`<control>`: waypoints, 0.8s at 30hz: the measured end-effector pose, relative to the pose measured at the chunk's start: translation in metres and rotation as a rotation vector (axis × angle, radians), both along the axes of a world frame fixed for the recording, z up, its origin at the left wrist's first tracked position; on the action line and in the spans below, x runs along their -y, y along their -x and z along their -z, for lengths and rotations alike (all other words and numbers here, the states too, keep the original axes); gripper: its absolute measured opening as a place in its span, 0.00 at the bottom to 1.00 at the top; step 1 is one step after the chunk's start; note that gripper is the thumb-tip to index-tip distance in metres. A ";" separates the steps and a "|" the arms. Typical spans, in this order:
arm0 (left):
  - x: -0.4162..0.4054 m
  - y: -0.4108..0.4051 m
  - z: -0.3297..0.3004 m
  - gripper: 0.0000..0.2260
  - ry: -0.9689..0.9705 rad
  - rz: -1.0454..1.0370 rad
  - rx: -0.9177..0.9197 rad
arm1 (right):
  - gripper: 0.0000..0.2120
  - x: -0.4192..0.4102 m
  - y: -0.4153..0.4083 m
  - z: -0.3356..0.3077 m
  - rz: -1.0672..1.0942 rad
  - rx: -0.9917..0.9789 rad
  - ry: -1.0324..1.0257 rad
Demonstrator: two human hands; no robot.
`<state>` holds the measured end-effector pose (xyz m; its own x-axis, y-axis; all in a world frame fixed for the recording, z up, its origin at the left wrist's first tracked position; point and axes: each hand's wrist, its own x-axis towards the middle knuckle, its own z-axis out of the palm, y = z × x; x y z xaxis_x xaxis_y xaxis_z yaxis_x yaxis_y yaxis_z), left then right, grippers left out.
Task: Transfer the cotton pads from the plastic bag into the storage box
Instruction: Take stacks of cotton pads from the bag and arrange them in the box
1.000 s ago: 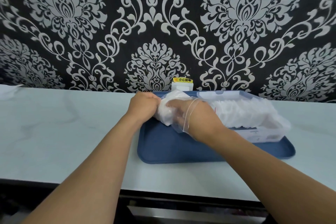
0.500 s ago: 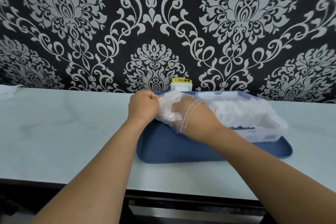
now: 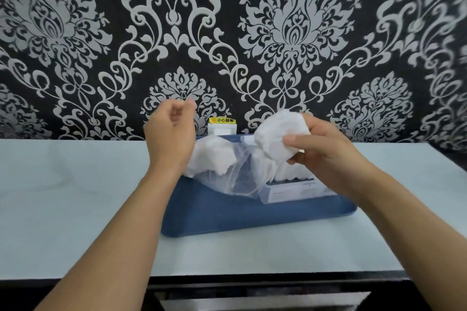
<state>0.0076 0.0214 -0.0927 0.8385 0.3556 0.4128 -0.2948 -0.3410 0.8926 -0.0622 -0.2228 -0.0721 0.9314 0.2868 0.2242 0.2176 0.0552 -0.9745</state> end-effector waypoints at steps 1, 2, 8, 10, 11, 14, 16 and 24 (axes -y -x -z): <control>0.016 0.014 -0.016 0.12 0.180 0.109 0.014 | 0.13 0.000 0.000 0.001 0.001 0.003 -0.034; 0.031 0.028 -0.025 0.11 0.332 0.229 -0.015 | 0.14 -0.001 0.000 0.003 0.017 0.029 -0.049; 0.081 0.075 -0.031 0.27 0.678 0.699 -0.380 | 0.18 -0.007 0.002 0.005 0.064 0.163 -0.098; 0.083 0.073 -0.033 0.30 0.654 0.846 -0.449 | 0.15 -0.007 0.001 0.004 0.108 0.167 -0.069; 0.082 0.072 -0.034 0.28 0.636 0.883 -0.473 | 0.13 -0.007 0.000 0.003 0.135 0.166 -0.043; 0.083 0.071 -0.029 0.25 0.617 0.990 -0.583 | 0.10 -0.002 -0.001 -0.002 0.178 0.145 0.031; 0.083 0.074 -0.024 0.26 0.559 1.078 -0.657 | 0.13 -0.001 -0.002 -0.002 0.191 0.089 0.071; 0.087 0.070 -0.018 0.23 0.667 1.068 -0.739 | 0.19 -0.002 0.000 0.002 0.102 -0.029 0.177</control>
